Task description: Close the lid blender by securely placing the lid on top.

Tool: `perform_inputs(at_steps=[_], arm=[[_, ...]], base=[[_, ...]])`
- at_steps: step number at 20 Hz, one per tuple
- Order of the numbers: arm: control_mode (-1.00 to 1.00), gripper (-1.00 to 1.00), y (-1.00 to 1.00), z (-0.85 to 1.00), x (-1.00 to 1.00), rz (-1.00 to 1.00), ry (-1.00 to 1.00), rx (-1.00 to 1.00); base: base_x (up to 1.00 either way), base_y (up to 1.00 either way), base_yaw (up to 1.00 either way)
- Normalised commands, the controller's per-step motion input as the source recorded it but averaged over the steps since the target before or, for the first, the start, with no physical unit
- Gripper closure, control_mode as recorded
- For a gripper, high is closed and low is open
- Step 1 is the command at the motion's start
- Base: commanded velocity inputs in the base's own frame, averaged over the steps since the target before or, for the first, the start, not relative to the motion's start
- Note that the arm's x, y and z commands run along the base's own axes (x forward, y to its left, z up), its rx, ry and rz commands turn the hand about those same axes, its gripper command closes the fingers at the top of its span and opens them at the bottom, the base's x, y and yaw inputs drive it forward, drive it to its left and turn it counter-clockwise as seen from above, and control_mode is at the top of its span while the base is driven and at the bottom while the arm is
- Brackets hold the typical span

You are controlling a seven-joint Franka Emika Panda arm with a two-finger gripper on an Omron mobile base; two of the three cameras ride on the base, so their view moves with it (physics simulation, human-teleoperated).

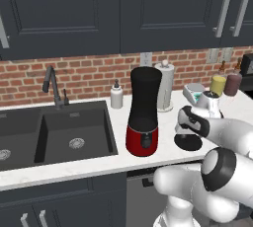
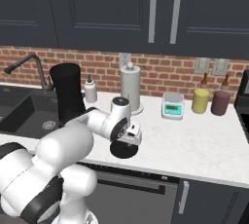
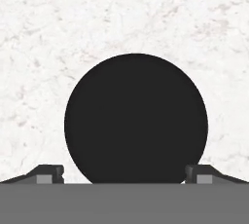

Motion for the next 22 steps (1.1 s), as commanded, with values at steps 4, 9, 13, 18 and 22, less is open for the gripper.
perform_inputs(at_steps=[4,9,13,18,22], arm=[[-1.0,-1.0,0.0,-0.19,0.46,0.0,0.0,0.0],[-1.0,-1.0,-0.12,-0.32,0.18,0.0,0.0,0.0],[-1.0,-1.0,-0.02,-0.4,0.11,0.0,0.0,0.0],[-1.0,-1.0,0.0,-0.33,0.09,0.0,0.0,0.0],[-1.0,1.0,0.0,-0.22,0.03,0.0,0.0,0.0]], base=[[0.0,0.0,0.0],[0.0,0.0,0.0],[0.0,0.0,0.0],[0.0,0.0,0.0],[0.0,0.0,0.0]])
